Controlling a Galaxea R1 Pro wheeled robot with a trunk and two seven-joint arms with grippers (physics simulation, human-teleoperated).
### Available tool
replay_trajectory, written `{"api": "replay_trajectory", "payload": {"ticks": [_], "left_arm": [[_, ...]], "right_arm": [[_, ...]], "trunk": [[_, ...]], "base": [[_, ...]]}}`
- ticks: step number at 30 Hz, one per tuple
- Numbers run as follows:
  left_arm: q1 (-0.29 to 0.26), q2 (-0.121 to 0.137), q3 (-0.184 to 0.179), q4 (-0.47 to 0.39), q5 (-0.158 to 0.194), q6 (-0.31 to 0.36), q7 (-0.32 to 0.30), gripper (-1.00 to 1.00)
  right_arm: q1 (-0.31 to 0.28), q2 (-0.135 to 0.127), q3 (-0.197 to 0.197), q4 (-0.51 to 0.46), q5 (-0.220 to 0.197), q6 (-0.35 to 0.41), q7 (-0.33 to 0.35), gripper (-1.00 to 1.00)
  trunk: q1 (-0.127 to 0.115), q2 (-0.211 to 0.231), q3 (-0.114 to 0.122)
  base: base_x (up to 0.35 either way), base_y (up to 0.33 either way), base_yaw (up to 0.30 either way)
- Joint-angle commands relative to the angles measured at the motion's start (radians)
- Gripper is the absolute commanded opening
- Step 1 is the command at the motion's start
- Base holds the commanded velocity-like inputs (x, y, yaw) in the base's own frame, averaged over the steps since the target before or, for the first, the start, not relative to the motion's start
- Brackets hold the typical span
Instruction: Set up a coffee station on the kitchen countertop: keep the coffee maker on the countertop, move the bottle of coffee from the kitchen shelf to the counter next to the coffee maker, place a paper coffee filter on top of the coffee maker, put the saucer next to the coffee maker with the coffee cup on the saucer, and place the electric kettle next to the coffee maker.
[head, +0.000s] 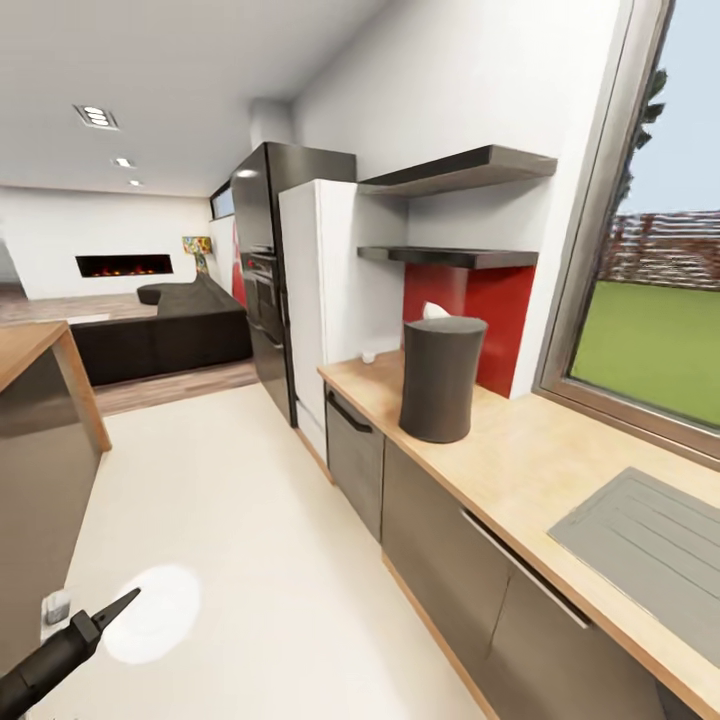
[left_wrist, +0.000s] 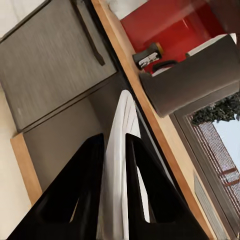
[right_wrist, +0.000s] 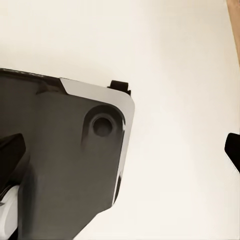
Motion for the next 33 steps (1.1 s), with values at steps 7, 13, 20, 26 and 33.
{"api": "replay_trajectory", "payload": {"ticks": [7, 13, 20, 26, 33], "left_arm": [[0.002, 0.0, 0.001, 0.001, 0.003, 0.01, -0.002, -1.0], [0.002, 0.0, 0.001, 0.001, 0.003, 0.01, -0.002, -1.0], [0.002, -0.001, 0.001, 0.001, 0.003, 0.009, -0.002, -1.0], [0.002, -0.002, 0.001, 0.0, 0.003, 0.006, -0.001, -1.0], [0.002, -0.002, 0.001, 0.0, 0.002, 0.005, -0.001, -1.0]], "right_arm": [[0.001, -0.001, 0.005, -0.002, 0.007, 0.005, 0.004, 1.0], [0.015, -0.001, 0.005, -0.002, 0.007, 0.005, 0.006, 1.0], [0.019, 0.001, 0.006, -0.002, 0.007, 0.005, 0.006, 1.0], [0.02, 0.016, 0.006, -0.002, 0.007, 0.006, 0.006, 1.0], [0.02, 0.022, 0.006, -0.004, 0.008, 0.008, 0.002, 1.0]], "trunk": [[0.001, -0.001, -0.009], [0.001, -0.001, -0.016], [0.001, -0.001, -0.024], [0.001, -0.001, -0.031], [0.001, -0.001, -0.033]], "base": [[0.278, 0.195, 0.209], [0.211, 0.239, 0.207], [0.21, 0.244, 0.206], [0.288, 0.13, 0.193], [0.331, 0.012, 0.045]]}}
